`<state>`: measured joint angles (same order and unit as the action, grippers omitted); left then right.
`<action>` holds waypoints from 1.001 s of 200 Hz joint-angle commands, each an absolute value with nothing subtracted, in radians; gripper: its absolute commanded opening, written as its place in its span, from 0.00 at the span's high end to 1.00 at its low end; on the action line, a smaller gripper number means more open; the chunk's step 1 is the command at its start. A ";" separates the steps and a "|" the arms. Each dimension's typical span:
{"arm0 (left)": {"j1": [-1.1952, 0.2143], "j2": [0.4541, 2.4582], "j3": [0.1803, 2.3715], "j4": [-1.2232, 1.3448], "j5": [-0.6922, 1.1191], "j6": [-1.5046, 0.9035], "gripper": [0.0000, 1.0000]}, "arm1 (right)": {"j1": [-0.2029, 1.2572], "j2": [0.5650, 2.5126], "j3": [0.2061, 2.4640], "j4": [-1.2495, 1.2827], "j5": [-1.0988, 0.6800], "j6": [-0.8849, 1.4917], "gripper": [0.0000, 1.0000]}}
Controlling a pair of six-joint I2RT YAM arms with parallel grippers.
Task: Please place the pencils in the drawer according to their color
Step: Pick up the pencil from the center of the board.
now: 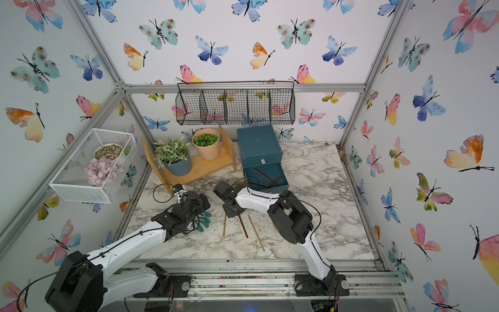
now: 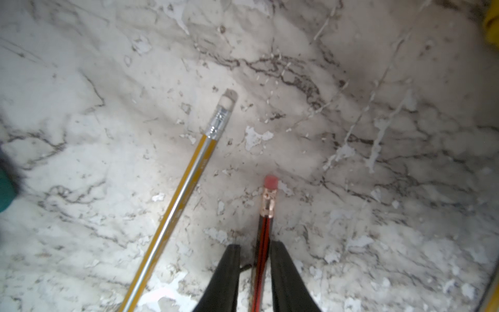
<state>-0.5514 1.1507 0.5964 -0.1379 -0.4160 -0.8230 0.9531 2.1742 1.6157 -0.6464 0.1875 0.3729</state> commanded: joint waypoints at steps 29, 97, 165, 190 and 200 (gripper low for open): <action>-0.546 1.130 0.598 -0.147 -0.392 -0.816 0.02 | 0.934 2.263 1.633 -0.660 0.200 0.364 0.74; -0.546 1.134 0.598 -0.147 -0.390 -0.816 0.02 | 0.908 2.316 1.695 -0.669 0.198 0.359 0.73; -0.545 1.126 0.597 -0.149 -0.399 -0.818 0.02 | 0.906 2.301 1.671 -0.685 0.170 0.365 0.78; -0.545 1.127 0.598 -0.149 -0.397 -0.819 0.01 | 0.906 2.288 1.664 -0.698 0.154 0.365 0.78; -0.545 1.129 0.600 -0.149 -0.395 -0.819 0.02 | 0.906 2.285 1.659 -0.699 0.146 0.365 0.79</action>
